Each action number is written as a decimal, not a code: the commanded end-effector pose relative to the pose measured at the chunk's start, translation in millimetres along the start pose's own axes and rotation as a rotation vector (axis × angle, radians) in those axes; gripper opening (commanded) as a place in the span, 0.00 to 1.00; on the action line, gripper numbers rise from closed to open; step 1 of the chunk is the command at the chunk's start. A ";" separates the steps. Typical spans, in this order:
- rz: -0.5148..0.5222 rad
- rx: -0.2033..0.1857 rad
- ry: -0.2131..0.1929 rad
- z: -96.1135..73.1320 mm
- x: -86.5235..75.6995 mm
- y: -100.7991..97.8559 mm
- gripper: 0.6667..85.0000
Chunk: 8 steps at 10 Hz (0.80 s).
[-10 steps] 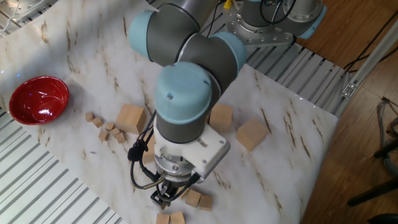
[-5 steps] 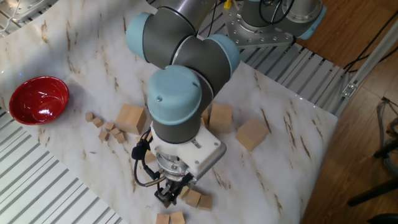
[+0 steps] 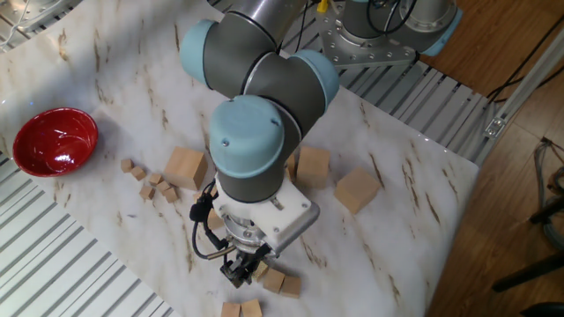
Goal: Pick up one small block
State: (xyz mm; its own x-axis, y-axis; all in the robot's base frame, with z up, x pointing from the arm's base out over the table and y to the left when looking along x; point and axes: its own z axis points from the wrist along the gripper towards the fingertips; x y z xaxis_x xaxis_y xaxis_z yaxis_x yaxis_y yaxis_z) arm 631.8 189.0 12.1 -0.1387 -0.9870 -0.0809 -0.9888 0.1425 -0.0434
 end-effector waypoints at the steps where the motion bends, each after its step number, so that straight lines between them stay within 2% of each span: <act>1: 0.044 -0.005 -0.009 4.1 -0.1 5.9 0.56; 3: 0.077 0.003 0.017 5.2 5.0 8.0 0.35; 5: 0.083 0.026 0.058 1.4 14.0 2.9 0.19; 6: 0.072 0.041 0.099 -9.6 22.9 -2.9 0.15; 8: 0.083 0.041 0.096 -23.5 19.7 -6.2 0.15</act>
State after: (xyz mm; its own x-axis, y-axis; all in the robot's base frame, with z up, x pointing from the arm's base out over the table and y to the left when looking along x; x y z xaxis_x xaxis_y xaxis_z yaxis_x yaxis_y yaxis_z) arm 630.1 171.1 19.4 -0.2068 -0.9784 -0.0041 -0.9757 0.2065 -0.0726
